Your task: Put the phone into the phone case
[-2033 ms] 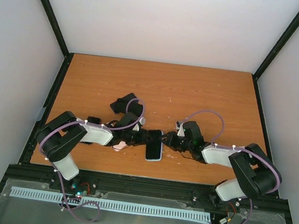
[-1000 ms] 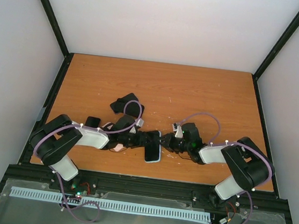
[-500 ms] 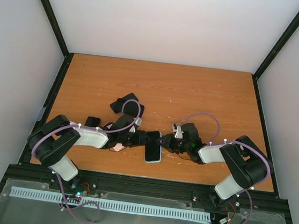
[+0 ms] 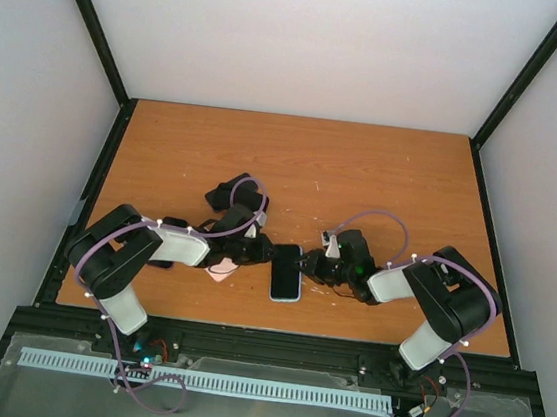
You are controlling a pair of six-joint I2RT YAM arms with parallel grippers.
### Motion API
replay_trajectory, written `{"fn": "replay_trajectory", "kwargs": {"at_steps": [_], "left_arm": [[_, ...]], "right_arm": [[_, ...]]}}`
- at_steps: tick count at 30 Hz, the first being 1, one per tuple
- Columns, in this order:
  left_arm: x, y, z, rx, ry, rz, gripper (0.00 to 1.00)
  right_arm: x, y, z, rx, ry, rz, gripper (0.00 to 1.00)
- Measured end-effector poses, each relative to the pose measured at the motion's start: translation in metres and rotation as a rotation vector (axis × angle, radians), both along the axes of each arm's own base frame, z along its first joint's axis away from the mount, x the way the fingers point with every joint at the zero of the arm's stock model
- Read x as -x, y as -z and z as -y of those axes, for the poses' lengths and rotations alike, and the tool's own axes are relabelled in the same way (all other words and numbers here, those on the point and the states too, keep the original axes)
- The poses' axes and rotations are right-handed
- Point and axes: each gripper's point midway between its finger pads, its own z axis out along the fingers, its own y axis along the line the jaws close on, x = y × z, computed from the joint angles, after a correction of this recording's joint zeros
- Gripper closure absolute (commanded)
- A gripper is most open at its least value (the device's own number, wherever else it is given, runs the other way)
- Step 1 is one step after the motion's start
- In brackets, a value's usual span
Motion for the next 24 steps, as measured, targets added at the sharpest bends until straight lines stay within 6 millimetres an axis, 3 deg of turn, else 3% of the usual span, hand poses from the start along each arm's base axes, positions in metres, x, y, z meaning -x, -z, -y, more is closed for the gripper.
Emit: {"fn": "replay_trajectory", "kwargs": {"at_steps": [4,11,15,21,24], "left_arm": [[-0.003,-0.002,0.000,0.009,-0.004,0.005,0.84],[-0.002,-0.003,0.003,0.016,0.013,0.021,0.71],[-0.002,-0.002,0.003,0.021,0.015,0.028,0.70],[0.003,-0.006,-0.001,0.044,0.019,0.039,0.52],[0.009,-0.021,-0.005,0.079,0.030,0.058,0.38]], "right_arm": [[-0.001,0.000,0.000,0.002,-0.007,0.014,0.75],[-0.001,-0.001,-0.001,0.006,-0.024,0.033,0.76],[-0.001,-0.003,-0.002,-0.001,-0.031,0.040,0.80],[-0.001,-0.015,-0.008,-0.044,-0.055,0.066,0.88],[0.000,-0.025,-0.011,-0.072,-0.073,0.083,0.91]]}}
